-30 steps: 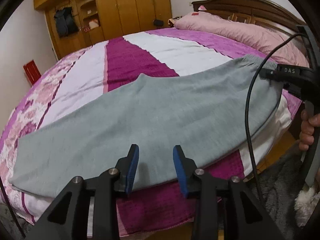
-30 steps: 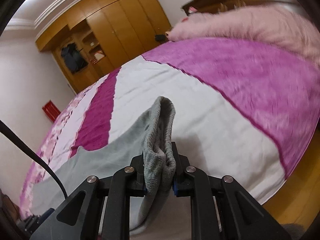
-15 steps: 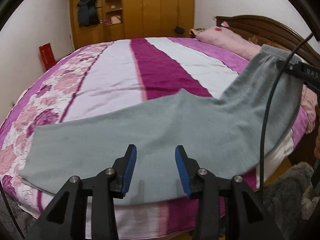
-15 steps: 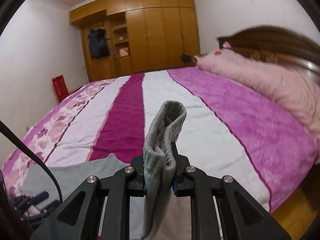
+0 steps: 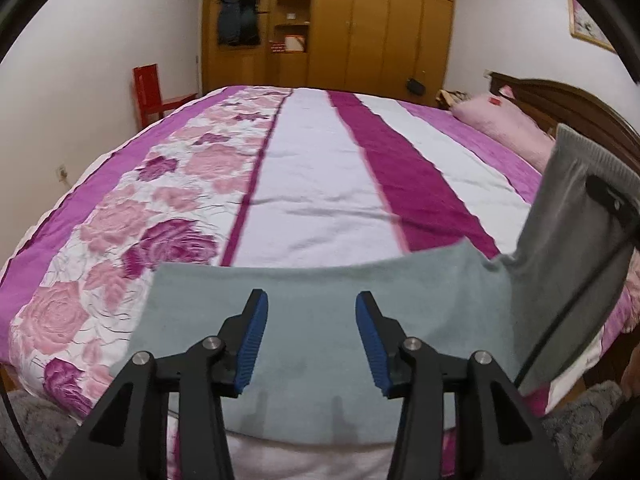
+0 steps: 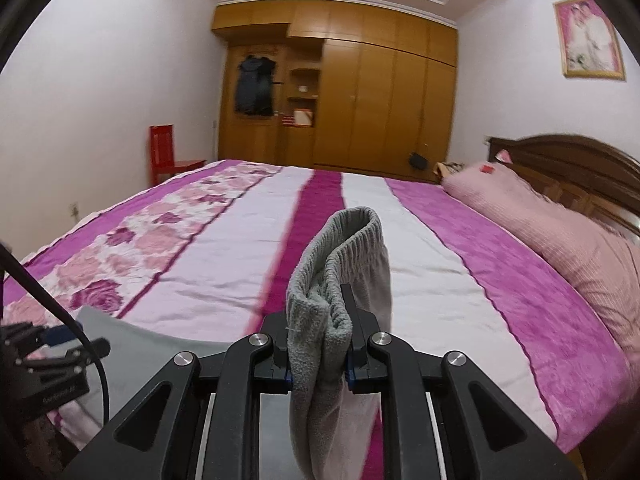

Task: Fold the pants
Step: 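Carry the held cuff up over the pants toward the waistband with the right tool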

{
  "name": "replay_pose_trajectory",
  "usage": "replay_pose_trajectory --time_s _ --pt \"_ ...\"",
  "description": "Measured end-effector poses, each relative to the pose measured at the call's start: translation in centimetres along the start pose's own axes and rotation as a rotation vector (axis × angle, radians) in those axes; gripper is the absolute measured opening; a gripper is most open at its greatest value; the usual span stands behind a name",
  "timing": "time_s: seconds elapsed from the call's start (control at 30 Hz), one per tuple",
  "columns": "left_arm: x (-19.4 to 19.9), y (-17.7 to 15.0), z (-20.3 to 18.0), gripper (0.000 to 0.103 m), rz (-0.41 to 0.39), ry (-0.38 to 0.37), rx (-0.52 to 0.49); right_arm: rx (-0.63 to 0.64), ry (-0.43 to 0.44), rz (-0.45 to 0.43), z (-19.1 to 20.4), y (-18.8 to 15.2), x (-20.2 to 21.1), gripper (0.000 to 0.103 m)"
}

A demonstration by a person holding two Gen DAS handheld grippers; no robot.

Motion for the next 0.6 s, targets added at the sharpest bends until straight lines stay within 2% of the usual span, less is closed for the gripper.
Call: replay_pose_trajectory --time_s 0.27,0.6 --pt "-0.3 0.2 5.2 0.049 0.004 0.042 0.073 0.098 0.068 -0.022 6.8 0.6 -0.5 0.015" --pt "-0.8 -1.3 11.2 0.049 0.045 0.082 0.14 0.2 0.168 -0.03 14.2 0.1 -0.8 0.015"
Point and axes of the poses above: each gripper's, at about its wrist camera, not at the fingertips, and x roughly against the way its jaws point, z to its left, y to its top, the point moved 2 cm from there along -x, roughly the way its jaws point, and after that the axes turned 3 degrees about -x, right-handed, at the moved point
